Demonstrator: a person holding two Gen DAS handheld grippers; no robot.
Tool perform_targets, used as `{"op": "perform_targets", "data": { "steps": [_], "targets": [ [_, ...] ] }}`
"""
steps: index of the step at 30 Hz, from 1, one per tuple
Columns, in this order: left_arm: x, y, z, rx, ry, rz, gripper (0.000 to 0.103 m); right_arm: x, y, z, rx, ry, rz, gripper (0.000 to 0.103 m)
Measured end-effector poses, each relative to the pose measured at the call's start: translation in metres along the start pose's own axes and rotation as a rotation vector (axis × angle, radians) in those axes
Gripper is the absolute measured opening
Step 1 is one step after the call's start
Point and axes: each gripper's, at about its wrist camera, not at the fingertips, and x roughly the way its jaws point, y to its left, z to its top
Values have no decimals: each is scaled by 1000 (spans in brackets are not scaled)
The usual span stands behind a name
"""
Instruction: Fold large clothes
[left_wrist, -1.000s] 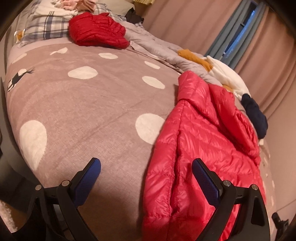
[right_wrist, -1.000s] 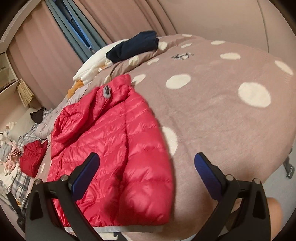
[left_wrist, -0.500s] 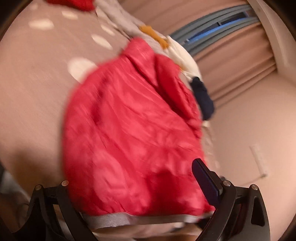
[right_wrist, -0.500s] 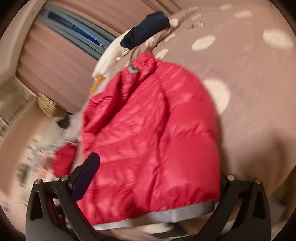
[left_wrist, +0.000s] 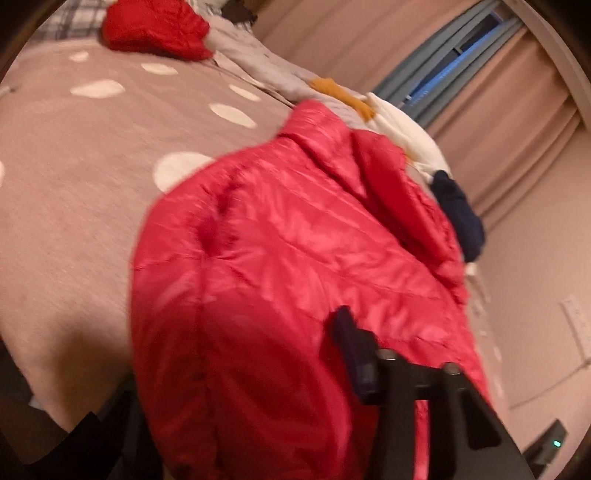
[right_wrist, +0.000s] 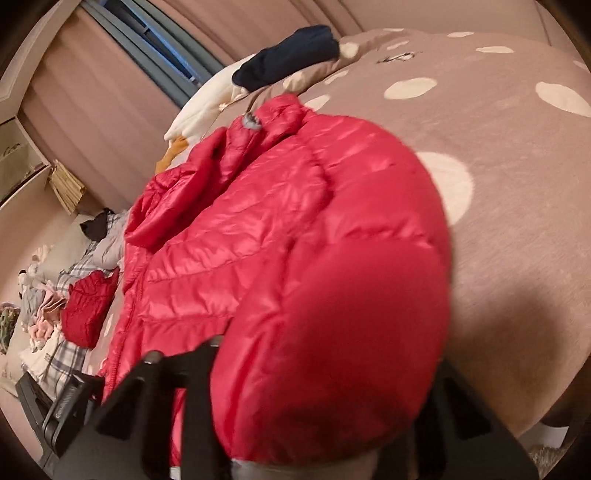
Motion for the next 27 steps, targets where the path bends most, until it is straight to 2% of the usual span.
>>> {"op": "perform_targets", "data": {
  "steps": [3, 8, 11, 13, 20, 24, 27],
  "targets": [
    [-1, 7, 3, -9, -11, 15, 35, 0, -3, 0, -43, -7, -5, 19],
    [-1, 35, 10, -110, 42, -90, 25, -2, -5, -1, -62, -13, 0, 18],
    [-3, 36, 8, -75, 41, -111, 22, -1, -3, -5, -94, -30, -5, 18],
    [-6, 30, 5, -17, 24, -88, 22, 0, -1, -5, -109, -37, -15, 18],
    [-8, 19, 6, 37, -10, -17, 20, 0, 3, -6, -152, -42, -53, 12],
    [-14, 7, 8, 122, -70, 66, 20, -5, 0, 0, -111, -33, -31, 12],
    [-19, 1, 10, 151, -90, 72, 18, -17, 0, 3, -104, -59, -20, 11]
  ]
}}
